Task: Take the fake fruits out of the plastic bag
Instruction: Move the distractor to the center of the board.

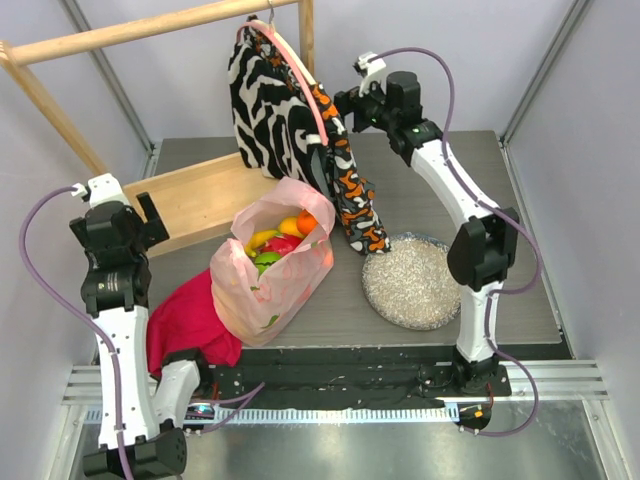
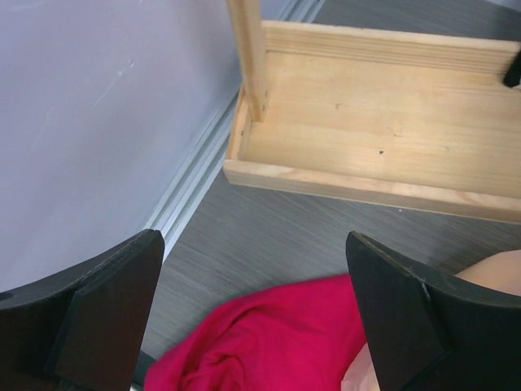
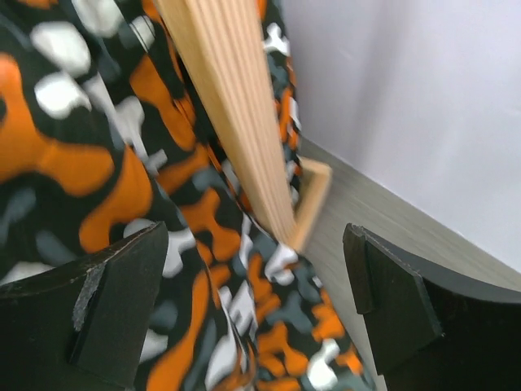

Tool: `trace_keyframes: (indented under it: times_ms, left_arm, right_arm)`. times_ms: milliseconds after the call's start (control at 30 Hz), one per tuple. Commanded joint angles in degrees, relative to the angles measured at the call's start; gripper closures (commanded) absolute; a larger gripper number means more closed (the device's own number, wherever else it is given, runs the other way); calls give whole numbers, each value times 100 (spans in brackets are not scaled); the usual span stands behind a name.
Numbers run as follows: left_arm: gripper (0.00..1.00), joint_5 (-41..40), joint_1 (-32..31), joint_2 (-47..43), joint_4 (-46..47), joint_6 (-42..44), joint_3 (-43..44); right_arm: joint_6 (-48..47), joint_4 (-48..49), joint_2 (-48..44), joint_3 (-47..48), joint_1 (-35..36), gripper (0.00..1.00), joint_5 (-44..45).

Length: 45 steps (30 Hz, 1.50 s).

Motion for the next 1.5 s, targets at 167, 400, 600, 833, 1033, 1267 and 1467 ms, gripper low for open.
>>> trace_keyframes:
  times_ms: [167, 400, 600, 833, 1033, 1267, 1467]
  left_arm:
    - [0, -519, 582, 247, 172, -91, 172]
    - [0, -634, 961, 1282, 885, -108, 207]
    - [0, -99, 970, 2022, 1843, -169, 409]
    - [0, 473, 935, 3548, 2846, -143, 1162]
    - [0, 737, 794, 4956, 2775, -143, 2569]
    - [0, 789, 662, 6301, 3004, -29, 4081]
    - [4, 1157, 495, 6059, 2732, -282, 3901]
  right_arm:
    - [789, 1276, 1003, 1219, 453, 2, -196]
    - [1114, 2408, 1813, 1809, 646, 5, 1295]
    - [1281, 2288, 1789, 1951, 332, 7, 3547]
    - [1274, 2076, 1032, 1142, -582, 9, 3548]
    - [1097, 1989, 435, 369, -1058, 9, 3321]
    - [1035, 1822, 161, -160, -1103, 9, 2495]
    - [1264, 1628, 153, -168, -1015, 10, 1923]
